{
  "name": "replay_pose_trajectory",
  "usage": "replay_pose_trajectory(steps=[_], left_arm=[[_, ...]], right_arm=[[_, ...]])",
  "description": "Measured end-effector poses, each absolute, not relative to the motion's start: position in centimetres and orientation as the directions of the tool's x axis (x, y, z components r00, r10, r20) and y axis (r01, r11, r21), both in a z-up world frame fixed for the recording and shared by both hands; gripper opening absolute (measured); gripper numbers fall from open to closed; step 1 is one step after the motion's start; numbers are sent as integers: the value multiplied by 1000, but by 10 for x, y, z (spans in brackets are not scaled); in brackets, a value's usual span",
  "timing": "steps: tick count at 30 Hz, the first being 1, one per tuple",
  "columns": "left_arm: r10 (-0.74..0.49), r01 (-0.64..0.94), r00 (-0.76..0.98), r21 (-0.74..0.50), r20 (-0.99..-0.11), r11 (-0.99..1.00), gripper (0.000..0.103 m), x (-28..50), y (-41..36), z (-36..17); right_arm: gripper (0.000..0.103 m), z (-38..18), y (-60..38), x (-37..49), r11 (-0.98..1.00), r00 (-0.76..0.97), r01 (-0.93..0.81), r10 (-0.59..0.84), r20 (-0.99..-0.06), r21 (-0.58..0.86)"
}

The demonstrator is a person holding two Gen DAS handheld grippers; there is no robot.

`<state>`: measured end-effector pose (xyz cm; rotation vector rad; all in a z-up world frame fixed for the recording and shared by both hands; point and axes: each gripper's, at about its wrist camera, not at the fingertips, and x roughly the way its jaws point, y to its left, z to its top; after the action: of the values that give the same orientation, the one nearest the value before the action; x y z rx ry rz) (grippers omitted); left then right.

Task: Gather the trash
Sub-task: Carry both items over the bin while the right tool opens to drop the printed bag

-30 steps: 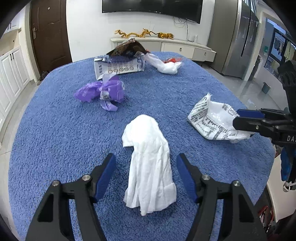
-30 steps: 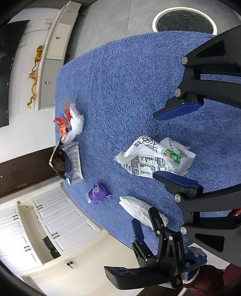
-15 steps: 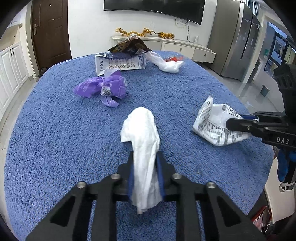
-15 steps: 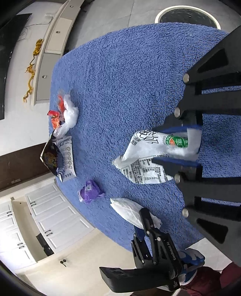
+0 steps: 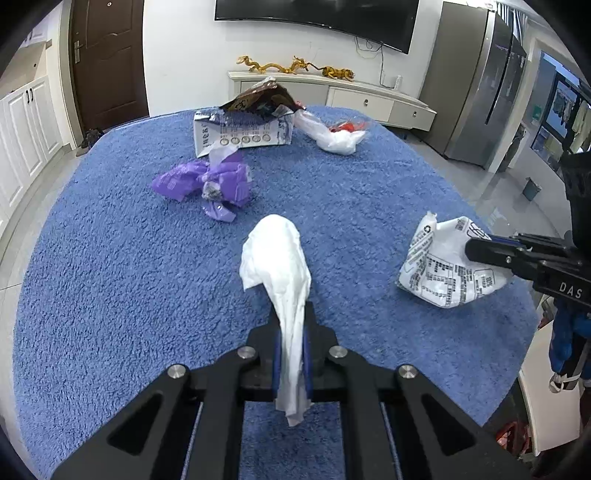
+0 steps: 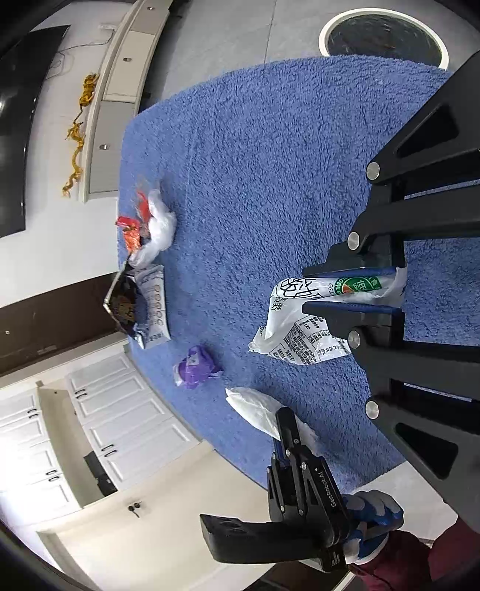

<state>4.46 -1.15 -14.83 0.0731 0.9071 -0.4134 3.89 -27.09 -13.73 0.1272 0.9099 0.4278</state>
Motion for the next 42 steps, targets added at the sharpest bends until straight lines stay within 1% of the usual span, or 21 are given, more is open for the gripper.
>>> replay_pose_trajectory(steps=[10,16,21,31,35,42], left_arm=[[-363,434,528,-124,-768,893,8,44,-43,-125],[-394,491,514,-116,-762,863,8,47,-75,-109],[-418,550,504,-93,-756,830,8,53,-117,-94],[-457,689,435,-40,-776,723,8,60,-239,-87],[-464,735,394,-32,-793,678,8,60,-292,-94],[-453,787,310,-42,-836,616,8,66,-375,-120]], right_arm=[[11,-124,-313,25,908,602,-262,418,-681,325],[11,-116,-356,14,925,658,-194,371,-655,328],[11,-117,-403,2,932,697,-110,321,-641,347],[11,-133,-491,-18,919,749,66,213,-628,390],[11,-147,-520,-23,908,749,138,164,-641,394],[11,-181,-574,-25,880,719,285,65,-692,380]])
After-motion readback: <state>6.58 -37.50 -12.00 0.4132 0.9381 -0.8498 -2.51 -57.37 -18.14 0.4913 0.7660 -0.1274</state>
